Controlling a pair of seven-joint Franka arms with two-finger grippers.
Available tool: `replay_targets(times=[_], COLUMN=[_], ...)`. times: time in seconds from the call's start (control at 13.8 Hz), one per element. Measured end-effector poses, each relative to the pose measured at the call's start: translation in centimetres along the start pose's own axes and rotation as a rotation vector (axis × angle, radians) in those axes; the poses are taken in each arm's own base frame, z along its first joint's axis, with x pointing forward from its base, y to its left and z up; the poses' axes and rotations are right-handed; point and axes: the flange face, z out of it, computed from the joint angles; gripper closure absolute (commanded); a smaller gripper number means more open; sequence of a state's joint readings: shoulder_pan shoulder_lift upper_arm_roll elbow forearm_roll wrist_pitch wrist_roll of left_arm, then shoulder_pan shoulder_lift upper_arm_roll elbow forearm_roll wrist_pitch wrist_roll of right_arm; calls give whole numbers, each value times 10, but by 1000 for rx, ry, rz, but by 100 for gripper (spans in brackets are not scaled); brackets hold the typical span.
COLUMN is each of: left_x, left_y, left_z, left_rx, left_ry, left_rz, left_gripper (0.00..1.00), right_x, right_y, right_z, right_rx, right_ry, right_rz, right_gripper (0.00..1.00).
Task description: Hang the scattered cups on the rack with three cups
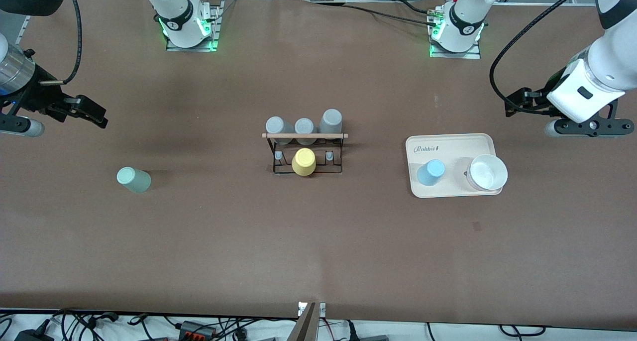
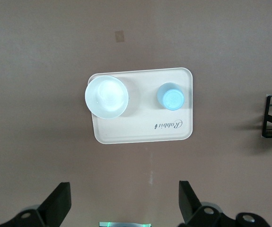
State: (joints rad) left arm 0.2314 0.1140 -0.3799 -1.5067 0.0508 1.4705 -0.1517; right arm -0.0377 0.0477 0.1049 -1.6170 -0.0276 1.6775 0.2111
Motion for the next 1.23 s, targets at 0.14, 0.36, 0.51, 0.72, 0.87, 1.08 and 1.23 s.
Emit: replay_targets(times=[0.14,0.36,0.51,0.72,0.87,1.08,1.23], left_x=[0,0,0,0,0,1,1], left_y=[0,0,0,-1,-5,-5,-5], left_z=[0,0,0,0,0,2,2], left_rx=[0,0,0,0,-1,-1,-1], left_ry=[0,0,0,-1,-2,-4,-6], left_rz=[0,0,0,-2,-8,-10,-8], left_gripper=[0,0,0,0,0,0,0], right_x=[-2,-2,-2,-3,-3,-3,-3], right_y=[0,0,0,-1,-1,-1,-1], right_z=[1,-1,-2,-2,-2,-2,-2], right_rx=[-3,-3,-3,-3,-4,-4,-4], right_ry=[-17,-17,-17,-19,-19,-21,-22], right_rz=[-1,-2,-2,-4,-4,-4,-4], right_gripper=[0,0,0,0,0,0,0])
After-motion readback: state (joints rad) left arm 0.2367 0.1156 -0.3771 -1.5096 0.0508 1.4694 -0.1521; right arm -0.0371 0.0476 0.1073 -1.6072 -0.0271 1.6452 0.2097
